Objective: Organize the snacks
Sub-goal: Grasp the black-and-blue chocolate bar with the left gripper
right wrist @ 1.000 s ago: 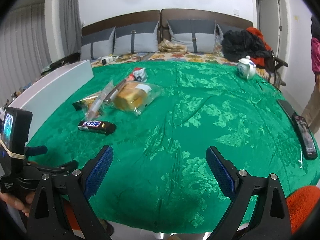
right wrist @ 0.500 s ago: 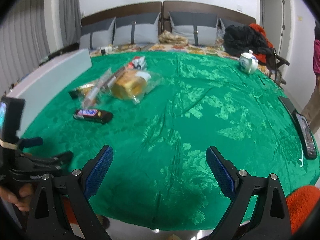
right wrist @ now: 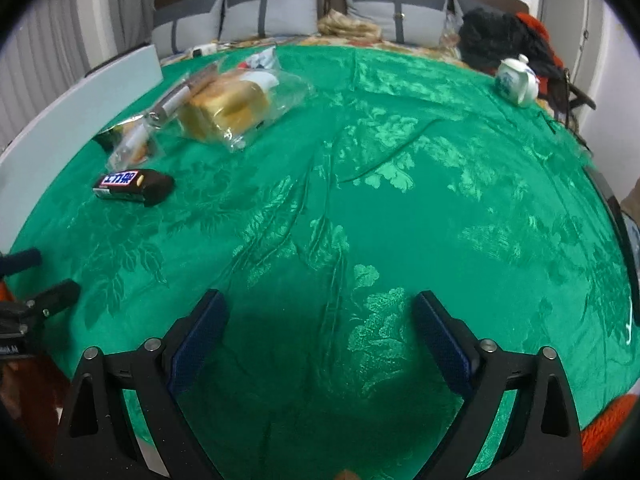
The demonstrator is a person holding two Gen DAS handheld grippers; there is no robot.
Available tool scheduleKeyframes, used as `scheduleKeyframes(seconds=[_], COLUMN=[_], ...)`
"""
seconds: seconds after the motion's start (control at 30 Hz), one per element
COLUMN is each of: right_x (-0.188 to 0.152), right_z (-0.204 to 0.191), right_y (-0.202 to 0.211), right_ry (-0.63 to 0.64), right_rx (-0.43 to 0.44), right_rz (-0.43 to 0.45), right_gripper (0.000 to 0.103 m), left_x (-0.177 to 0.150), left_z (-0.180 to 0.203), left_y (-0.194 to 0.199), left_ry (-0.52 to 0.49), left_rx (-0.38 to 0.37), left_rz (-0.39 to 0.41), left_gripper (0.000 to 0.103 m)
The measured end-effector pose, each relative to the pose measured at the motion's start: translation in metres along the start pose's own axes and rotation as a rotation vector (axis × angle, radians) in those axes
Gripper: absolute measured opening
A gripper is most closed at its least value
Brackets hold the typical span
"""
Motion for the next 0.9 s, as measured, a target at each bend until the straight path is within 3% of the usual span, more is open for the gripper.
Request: scheduleKeyframes(seconds=[0.1, 0.2, 0.3, 0.43, 0.5, 0.6, 0.67, 0.83, 0.87, 0.9], right_x=[-0.003, -0.004, -0.002, -0.002, -0.002, -0.004, -0.004, -0.001, -0.001, -0.001], right_z=[0.0, 0.0, 0.0, 0.0, 0.0, 0.002, 0.002, 0.002, 0.002, 0.002], right_y=[0.003, 0.004, 0.004, 0.004, 0.004, 0.006, 0.005, 0.003, 0.003, 0.003], right_ry=[0.001, 0.001, 0.004, 0.009, 0.009, 0.007, 0.006, -0.007, -0.007, -0.004], right_rx=[0.005, 0.004, 0.009, 0.013, 0.012, 0.013, 0.012, 0.0, 0.0, 0.002], right_rz=[0.027, 0.044, 0.035, 0.037, 0.035, 0.032, 0.034, 0.036, 0.035, 0.034], right_gripper=[0.097, 0.097, 0.097, 0.097, 0.097, 0.097, 0.097, 0.097, 0.097, 0.097], left_x=[0.02, 0.054, 0.085, 0.101, 0.095, 0.079, 0.071, 0.086, 0.087, 0.086], left_z=[0.007, 0.019, 0.028, 0.035, 0.037, 0.042, 0.041, 0.034, 0.039, 0.044], left_y=[0.004, 0.006, -0.008, -0.048, -0.054, -0.036, -0.022, -0.012, -0.016, -0.02], left_ry=[-0.103, -0.272, -0.371, -0.389, -0.384, -0.413, -0.44, -0.37, -0.381, -0.402], left_rx=[-0.052, -0.028, -0.057, -0.14, -0.216, -0.386, -0.439, -0.371, -0.343, -0.313], left_rz=[0.031, 0.093, 0.099, -0.029, -0.102, -0.159, -0.167, -0.099, -0.099, -0.098], left_gripper=[0.103, 0.103, 0.103, 0.101, 0.092, 0.092, 0.092, 0.091, 0.089, 0.08])
Point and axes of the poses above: each gripper's, at about its wrist camera, not at the fingertips, and y roughly against the way its jaws point, z to its right, x to its top, the point moved 2 cm from there along -y, roughly the way its jaws point, and after that the axes turned 2 degrees about z, right-handed, at the moved point
